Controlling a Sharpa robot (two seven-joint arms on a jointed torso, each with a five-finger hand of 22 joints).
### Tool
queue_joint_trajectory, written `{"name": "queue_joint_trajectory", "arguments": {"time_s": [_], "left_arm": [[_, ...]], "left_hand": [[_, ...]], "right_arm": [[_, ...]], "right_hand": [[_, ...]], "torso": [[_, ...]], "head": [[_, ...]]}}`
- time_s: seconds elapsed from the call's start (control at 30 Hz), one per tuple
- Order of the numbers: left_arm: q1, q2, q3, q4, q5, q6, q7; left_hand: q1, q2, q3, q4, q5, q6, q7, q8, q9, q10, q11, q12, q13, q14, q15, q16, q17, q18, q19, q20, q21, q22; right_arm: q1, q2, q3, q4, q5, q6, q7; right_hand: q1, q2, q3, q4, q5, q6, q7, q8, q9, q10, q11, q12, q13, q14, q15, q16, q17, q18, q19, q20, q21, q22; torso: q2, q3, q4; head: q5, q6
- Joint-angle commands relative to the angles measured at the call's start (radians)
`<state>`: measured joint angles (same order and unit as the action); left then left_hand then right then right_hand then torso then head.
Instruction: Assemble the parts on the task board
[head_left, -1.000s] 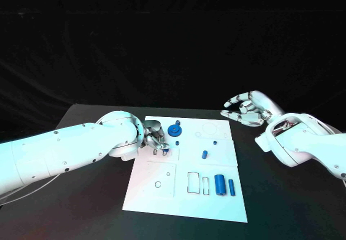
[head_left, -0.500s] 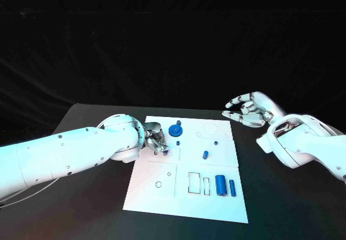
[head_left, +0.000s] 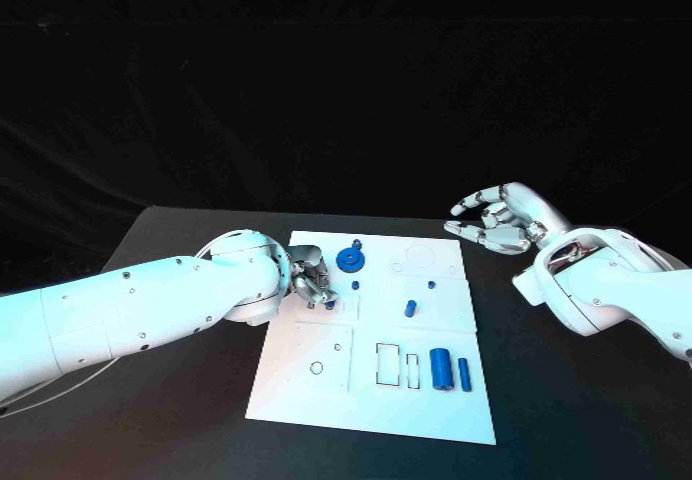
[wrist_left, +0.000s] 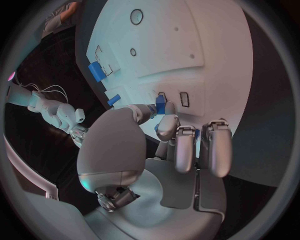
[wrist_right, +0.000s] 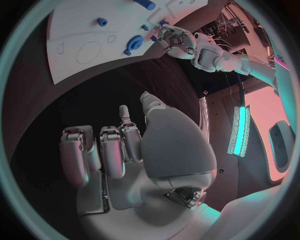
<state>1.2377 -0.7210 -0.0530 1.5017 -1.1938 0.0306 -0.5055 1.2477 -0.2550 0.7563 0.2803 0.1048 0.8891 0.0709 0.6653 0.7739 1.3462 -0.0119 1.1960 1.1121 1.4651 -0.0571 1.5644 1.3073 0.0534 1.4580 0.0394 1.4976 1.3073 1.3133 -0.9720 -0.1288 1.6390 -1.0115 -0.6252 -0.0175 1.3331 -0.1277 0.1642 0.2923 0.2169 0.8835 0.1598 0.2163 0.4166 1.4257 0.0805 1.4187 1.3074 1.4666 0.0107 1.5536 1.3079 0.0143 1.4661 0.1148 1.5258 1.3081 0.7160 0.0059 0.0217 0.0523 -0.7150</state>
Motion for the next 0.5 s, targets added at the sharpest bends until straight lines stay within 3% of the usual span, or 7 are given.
{"name": "queue_joint_trajectory", "arguments": {"time_s": [0.03,0.5], "left_arm": [[-0.005,0.003,-0.002,0.0,-0.012,0.004,-0.001],[-0.006,0.001,-0.003,0.009,-0.013,0.045,-0.011]], "left_hand": [[-0.003,-0.01,0.181,-0.185,0.003,0.01,-0.007,0.002,0.0,0.011,0.0,0.006,0.002,0.106,-0.009,0.006,0.263,-0.016,0.005,0.001,0.007,0.108],[-0.006,-0.012,0.181,-0.188,0.005,0.016,-0.009,0.003,0.002,0.014,-0.001,0.009,0.006,0.106,-0.009,0.006,0.263,-0.017,0.006,0.001,0.007,0.11]], "right_arm": [[-0.001,-0.001,0.0,0.001,-0.004,0.001,0.007],[-0.003,-0.001,0.0,0.0,-0.003,0.002,0.008]], "right_hand": [[-0.007,0.005,-0.007,0.0,0.003,0.006,-0.001,0.006,0.001,0.0,-0.004,-0.004,0.107,0.089,-0.005,-0.004,0.202,0.0,0.071,-0.002,-0.006,0.228],[-0.007,0.005,-0.007,0.0,0.003,0.006,-0.001,0.006,0.001,0.0,-0.004,-0.004,0.107,0.089,-0.005,-0.004,0.202,0.0,0.071,-0.002,-0.006,0.228]], "torso": [[0.0,0.0003,-0.0001],[-0.001,0.0002,0.0003]], "head": [[0.001,-0.001],[0.0,-0.004]]}}
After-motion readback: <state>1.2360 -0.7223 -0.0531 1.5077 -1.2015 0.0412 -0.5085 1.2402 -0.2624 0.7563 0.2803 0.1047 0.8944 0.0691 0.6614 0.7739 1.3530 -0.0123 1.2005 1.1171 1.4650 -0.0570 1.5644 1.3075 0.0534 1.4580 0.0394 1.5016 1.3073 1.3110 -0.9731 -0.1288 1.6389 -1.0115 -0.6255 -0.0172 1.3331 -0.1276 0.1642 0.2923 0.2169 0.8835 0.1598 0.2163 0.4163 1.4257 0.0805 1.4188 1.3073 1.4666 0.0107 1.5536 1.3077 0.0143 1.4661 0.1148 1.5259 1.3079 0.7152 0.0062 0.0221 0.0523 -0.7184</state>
